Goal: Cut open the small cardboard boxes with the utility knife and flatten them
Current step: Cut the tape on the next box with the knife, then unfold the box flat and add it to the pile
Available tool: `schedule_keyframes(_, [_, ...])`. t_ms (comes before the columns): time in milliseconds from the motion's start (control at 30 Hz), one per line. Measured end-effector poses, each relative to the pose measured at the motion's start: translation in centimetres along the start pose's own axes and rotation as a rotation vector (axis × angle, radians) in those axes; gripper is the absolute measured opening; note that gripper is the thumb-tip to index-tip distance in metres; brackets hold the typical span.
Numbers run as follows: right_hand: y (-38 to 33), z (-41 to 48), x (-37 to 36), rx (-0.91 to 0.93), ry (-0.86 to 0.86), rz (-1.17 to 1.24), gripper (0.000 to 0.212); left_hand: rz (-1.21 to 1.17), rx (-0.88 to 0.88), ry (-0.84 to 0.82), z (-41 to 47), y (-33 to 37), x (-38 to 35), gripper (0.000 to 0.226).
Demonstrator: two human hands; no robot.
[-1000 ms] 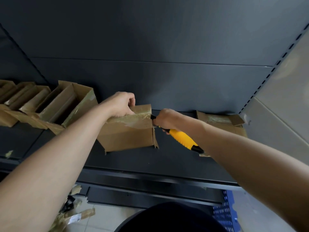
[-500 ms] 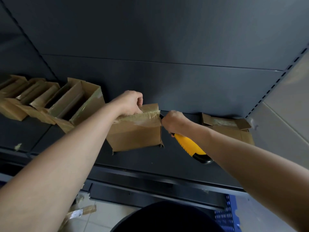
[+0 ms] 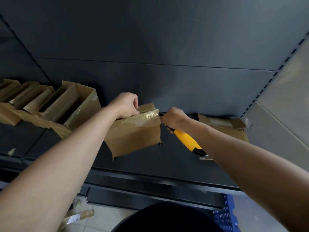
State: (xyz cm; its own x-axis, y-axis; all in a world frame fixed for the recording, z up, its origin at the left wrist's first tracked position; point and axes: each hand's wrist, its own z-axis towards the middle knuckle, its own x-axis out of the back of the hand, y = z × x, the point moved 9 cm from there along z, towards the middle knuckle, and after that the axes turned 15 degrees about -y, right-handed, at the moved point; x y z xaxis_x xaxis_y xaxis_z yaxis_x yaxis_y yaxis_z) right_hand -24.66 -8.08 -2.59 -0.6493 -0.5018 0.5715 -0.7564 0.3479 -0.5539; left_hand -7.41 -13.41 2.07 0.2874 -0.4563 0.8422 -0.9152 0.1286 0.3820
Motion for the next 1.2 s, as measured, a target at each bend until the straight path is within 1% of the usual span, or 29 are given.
schedule_keyframes(33, [0.6, -0.3, 1.8, -0.021, 0.083, -0.056, 0.036, -0.013, 0.003, 0.012, 0.0, -0.4, 0.0, 0.02])
schedule_keyframes(67, [1.6, -0.4, 3.5, -0.06, 0.126, -0.076, 0.04, -0.023, 0.006, 0.025, -0.1, -0.8, 0.0, 0.022])
schedule_keyframes(133, [2.8, -0.4, 5.6, -0.076, 0.138, -0.096, 0.029, -0.02, -0.014, 0.026, 0.1, -0.5, -0.4, 0.022])
schedule_keyframes(200, [3.2, -0.3, 4.9, -0.07, 0.072, -0.026, 0.022, -0.037, -0.037, 0.013, 0.4, 0.2, -0.7, 0.019])
schedule_keyframes(300, [3.6, 1.1, 1.1, -0.047, -0.062, -0.001, 0.022, -0.062, -0.013, 0.008, 0.5, 0.1, 0.0, 0.023])
schedule_keyframes(367, [4.5, 2.6, -0.8, -0.072, -0.082, -0.016, 0.028, -0.065, -0.003, -0.02, 0.1, -0.4, 0.5, 0.026])
schedule_keyframes(400, [5.0, 3.3, -1.6, -0.101, -0.085, -0.025, 0.034, -0.067, -0.001, -0.034, -0.2, -0.6, 0.7, 0.027])
schedule_keyframes(467, [5.7, 4.2, -3.1, -0.163, -0.108, 0.018, 0.042, -0.058, 0.008, -0.037, -1.0, -1.0, 1.0, 0.029])
schedule_keyframes(533, [6.3, 4.8, -4.0, -0.201, -0.096, 0.093, 0.039, -0.074, 0.027, 0.009, -1.9, -1.8, 1.5, 0.033])
schedule_keyframes(567, [6.2, 5.6, -4.2, -0.209, -0.102, 0.037, 0.039, -0.104, 0.043, 0.05, -2.3, -2.4, 1.8, 0.036])
schedule_keyframes(600, [6.2, 6.1, -4.5, -0.207, -0.126, -0.078, 0.041, -0.145, 0.066, 0.093, -2.8, -3.1, 2.0, 0.04])
schedule_keyframes(633, [6.4, 6.5, -4.7, -0.215, -0.131, -0.118, 0.042, -0.192, 0.097, 0.128, -3.3, -3.9, 2.1, 0.045])
schedule_keyframes(667, [6.5, 7.1, -5.0, -0.207, -0.142, -0.109, 0.04, -0.233, 0.135, 0.149, -3.7, -4.7, 2.0, 0.053])
schedule_keyframes(733, [6.3, 7.4, -5.2, -0.169, -0.115, 0.03, 0.023, -0.28, 0.23, 0.158, -4.5, -6.4, 1.6, 0.073])
schedule_keyframes(767, [6.1, 7.3, -4.9, -0.132, -0.076, 0.097, 0.02, -0.307, 0.284, 0.153, -4.8, -7.2, 1.4, 0.083])
schedule_keyframes(833, [5.0, 7.3, -3.7, -0.076, -0.003, 0.169, 0.035, -0.43, 0.379, 0.118, -5.2, -8.8, 0.5, 0.104])
schedule_keyframes(900, [3.3, 6.5, -1.7, -0.031, 0.06, 0.277, 0.043, -0.568, 0.436, 0.097, -5.4, -9.7, -0.2, 0.118])
schedule_keyframes(933, [2.2, 5.9, -0.9, 0.014, 0.065, 0.35, 0.048, -0.604, 0.451, 0.093, -5.5, -9.9, -0.4, 0.122])
schedule_keyframes(1000, [0.3, 4.4, 0.2, 0.07, 0.011, 0.515, 0.072, -0.638, 0.473, 0.082, -5.5, -9.9, -0.7, 0.126])
schedule_keyframes(1033, [-0.7, 3.6, 0.6, 0.097, -0.023, 0.556, 0.082, -0.64, 0.484, 0.071, -5.5, -9.8, -0.9, 0.128])
schedule_keyframes(1100, [-2.6, 2.3, 0.8, 0.145, -0.092, 0.51, 0.093, -0.602, 0.498, 0.055, -5.4, -9.6, -1.1, 0.131])
schedule_keyframes(1167, [-4.3, 1.1, 0.2, 0.157, -0.146, 0.36, 0.096, -0.558, 0.492, 0.074, -5.3, -9.4, -1.0, 0.132])
schedule_keyframes(1200, [-4.8, 0.9, -0.2, 0.152, -0.148, 0.283, 0.095, -0.551, 0.482, 0.084, -5.3, -9.3, -0.9, 0.132])
